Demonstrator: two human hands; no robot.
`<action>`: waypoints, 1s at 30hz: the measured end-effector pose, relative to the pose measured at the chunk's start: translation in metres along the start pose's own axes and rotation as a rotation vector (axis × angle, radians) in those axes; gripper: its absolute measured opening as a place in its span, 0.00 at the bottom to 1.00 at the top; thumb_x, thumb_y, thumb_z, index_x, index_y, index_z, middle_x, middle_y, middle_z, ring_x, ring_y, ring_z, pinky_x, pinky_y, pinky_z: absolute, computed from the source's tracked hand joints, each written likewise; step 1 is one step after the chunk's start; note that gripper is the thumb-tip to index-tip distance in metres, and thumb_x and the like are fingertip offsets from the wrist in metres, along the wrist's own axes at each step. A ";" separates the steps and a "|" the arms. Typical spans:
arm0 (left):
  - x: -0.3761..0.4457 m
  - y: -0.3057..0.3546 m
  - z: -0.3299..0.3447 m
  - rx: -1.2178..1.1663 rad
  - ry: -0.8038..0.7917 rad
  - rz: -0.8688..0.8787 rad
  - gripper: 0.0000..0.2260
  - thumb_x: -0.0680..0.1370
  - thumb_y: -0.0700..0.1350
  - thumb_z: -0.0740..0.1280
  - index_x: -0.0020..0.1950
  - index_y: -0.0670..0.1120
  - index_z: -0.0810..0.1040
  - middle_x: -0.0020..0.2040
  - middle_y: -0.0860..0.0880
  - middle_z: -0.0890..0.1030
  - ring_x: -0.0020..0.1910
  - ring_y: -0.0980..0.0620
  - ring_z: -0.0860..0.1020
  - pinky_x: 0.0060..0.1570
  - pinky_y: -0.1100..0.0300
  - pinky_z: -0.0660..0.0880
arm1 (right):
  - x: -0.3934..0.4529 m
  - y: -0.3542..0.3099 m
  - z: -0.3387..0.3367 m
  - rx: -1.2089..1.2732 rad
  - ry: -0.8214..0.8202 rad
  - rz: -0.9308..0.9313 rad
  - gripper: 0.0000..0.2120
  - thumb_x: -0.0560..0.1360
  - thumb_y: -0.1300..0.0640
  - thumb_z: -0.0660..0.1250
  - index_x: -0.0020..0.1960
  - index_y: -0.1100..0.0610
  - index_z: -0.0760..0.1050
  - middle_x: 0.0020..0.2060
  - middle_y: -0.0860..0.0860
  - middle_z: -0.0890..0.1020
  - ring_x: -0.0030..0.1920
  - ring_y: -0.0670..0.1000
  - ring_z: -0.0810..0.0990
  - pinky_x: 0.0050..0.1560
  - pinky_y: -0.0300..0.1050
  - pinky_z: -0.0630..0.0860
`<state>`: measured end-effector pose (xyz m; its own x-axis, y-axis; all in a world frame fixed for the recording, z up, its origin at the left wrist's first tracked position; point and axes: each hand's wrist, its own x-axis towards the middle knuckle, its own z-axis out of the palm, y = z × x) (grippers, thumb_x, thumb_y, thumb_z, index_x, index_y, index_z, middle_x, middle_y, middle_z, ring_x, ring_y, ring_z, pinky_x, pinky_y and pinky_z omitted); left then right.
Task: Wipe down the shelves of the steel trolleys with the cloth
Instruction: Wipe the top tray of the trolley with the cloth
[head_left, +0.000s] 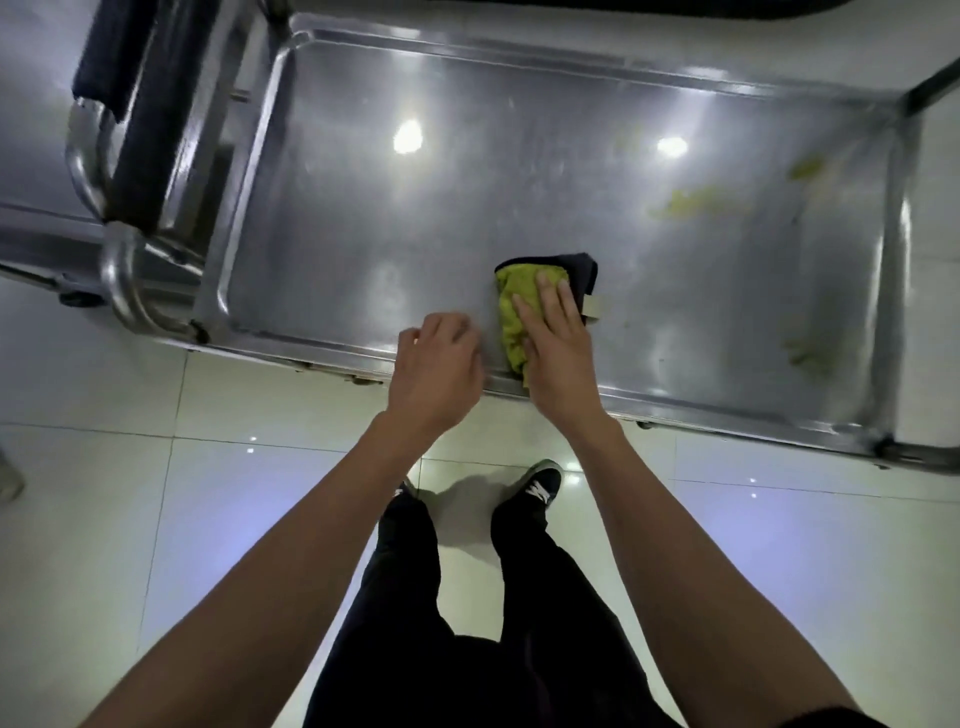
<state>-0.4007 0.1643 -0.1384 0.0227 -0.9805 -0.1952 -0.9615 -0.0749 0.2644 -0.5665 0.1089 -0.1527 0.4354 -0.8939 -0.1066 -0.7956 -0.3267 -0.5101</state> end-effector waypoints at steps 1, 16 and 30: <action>0.006 0.013 0.003 0.003 -0.013 -0.005 0.12 0.80 0.48 0.60 0.58 0.49 0.80 0.63 0.50 0.76 0.65 0.47 0.70 0.60 0.48 0.66 | -0.004 0.009 -0.005 -0.017 0.001 0.014 0.31 0.78 0.69 0.62 0.78 0.53 0.62 0.80 0.54 0.52 0.80 0.58 0.46 0.72 0.59 0.62; 0.034 0.064 0.022 0.089 -0.105 0.045 0.17 0.81 0.53 0.59 0.68 0.50 0.73 0.73 0.48 0.67 0.74 0.46 0.63 0.66 0.44 0.65 | 0.004 0.068 -0.013 -0.252 -0.017 -0.047 0.32 0.78 0.51 0.57 0.80 0.52 0.54 0.80 0.52 0.51 0.80 0.55 0.45 0.77 0.62 0.50; 0.057 0.133 0.023 -0.006 -0.078 0.090 0.16 0.76 0.40 0.64 0.64 0.44 0.78 0.66 0.46 0.74 0.67 0.43 0.68 0.63 0.47 0.66 | -0.024 0.137 -0.042 -0.213 0.059 0.006 0.31 0.77 0.51 0.55 0.79 0.50 0.57 0.80 0.51 0.52 0.80 0.54 0.46 0.77 0.61 0.50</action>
<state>-0.5335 0.1022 -0.1357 -0.0849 -0.9662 -0.2433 -0.9571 0.0112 0.2894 -0.7039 0.0731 -0.1845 0.4096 -0.9106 -0.0557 -0.8721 -0.3729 -0.3168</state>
